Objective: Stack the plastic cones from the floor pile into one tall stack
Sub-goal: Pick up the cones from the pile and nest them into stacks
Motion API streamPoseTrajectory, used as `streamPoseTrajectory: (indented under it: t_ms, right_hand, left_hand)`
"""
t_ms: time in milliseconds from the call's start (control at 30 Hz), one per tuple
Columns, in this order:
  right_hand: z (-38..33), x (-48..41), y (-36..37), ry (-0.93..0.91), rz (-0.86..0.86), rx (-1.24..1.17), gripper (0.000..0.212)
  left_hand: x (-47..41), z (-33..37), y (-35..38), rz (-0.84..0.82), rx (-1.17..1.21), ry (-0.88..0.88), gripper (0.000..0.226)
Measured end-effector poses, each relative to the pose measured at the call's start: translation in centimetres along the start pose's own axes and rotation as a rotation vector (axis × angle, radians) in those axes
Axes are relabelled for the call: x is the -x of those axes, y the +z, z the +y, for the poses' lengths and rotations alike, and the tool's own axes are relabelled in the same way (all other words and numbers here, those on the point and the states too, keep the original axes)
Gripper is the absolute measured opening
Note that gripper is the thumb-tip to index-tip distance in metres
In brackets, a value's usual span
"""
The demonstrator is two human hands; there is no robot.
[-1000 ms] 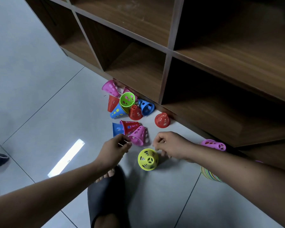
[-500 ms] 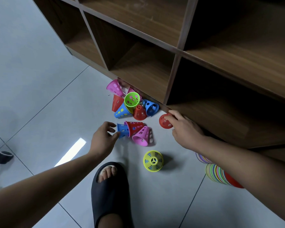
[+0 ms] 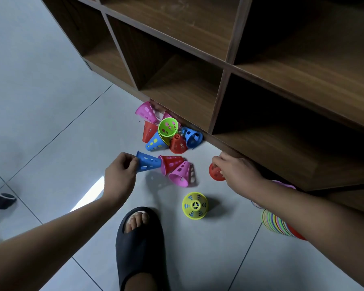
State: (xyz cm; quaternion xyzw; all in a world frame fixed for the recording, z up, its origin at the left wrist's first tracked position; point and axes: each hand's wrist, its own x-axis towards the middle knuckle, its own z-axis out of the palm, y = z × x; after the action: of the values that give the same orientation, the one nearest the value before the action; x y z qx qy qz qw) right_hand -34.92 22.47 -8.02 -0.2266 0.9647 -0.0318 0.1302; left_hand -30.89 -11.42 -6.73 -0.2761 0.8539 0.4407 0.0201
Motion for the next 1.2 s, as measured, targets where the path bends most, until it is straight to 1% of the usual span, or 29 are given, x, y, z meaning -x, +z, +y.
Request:
streamPoseTrajectory:
  t_ms: [67,133,200,267,300,400,500,600,700,767,867,933,1033,1100,1200]
  right_hand:
    - [0.2,0.0,0.2,0.027,0.017,-0.094,0.035]
    - [0.4,0.0,0.3,0.094,0.031,-0.317,0.021]
    - [0.5,-0.2,-0.4,0.197,0.039,-0.584,0.016]
    - [0.3,0.0,-1.7,0.248,0.021,-0.807,0.015]
    - [0.1,0.2,-2.4,0.235,0.021,-0.873,0.017]
    - [-0.4,1.4,-4.5,0.16,0.038,-1.045,0.023]
    - [-0.8,2.6,-6.6,0.153,0.068,-1.239,0.024]
    - [-1.3,3.7,-8.2,0.118,0.055,-1.331,0.023]
    - [-2.0,4.8,-9.4,0.049,-0.001,-1.326,0.021]
    - [-2.2,5.3,-10.0,0.021,-0.004,-1.298,0.019]
    - [-2.4,5.8,-10.6,-0.013,0.093,-1.223,0.02]
    - [-2.6,6.3,-11.2,-0.059,0.17,-1.108,0.02]
    - [-3.4,7.0,-11.9,-0.162,0.256,-0.869,0.018]
    - [-4.0,7.5,-11.8,-0.238,0.227,-0.742,0.021]
    - [-4.8,8.0,-10.9,-0.307,0.128,-0.672,0.025]
  left_hand:
    - [0.6,0.8,-0.3,0.013,0.07,0.002,0.016]
    - [1.4,1.5,-0.3,-0.032,0.132,0.014,0.017]
    - [2.4,1.9,0.0,-0.122,0.175,0.02,0.017]
    - [3.5,2.4,0.4,-0.215,0.227,0.028,0.019]
    - [4.0,2.7,0.6,-0.253,0.25,0.036,0.02]
    - [5.8,4.0,1.3,-0.349,0.288,0.063,0.023]
    - [7.5,4.9,2.0,-0.443,0.351,0.071,0.026]
    - [8.5,5.2,2.7,-0.505,0.374,0.063,0.026]
    - [8.9,5.2,3.2,-0.542,0.38,0.056,0.027]
    - [8.9,5.2,3.1,-0.532,0.378,0.076,0.028]
    - [8.7,5.9,2.7,-0.446,0.372,0.142,0.028]
    - [8.4,6.2,2.6,-0.416,0.385,0.156,0.029]
    - [8.8,5.9,2.9,-0.494,0.366,0.164,0.028]
    - [9.2,5.4,3.2,-0.545,0.308,0.164,0.026]
    - [9.7,4.7,3.5,-0.564,0.271,0.141,0.025]
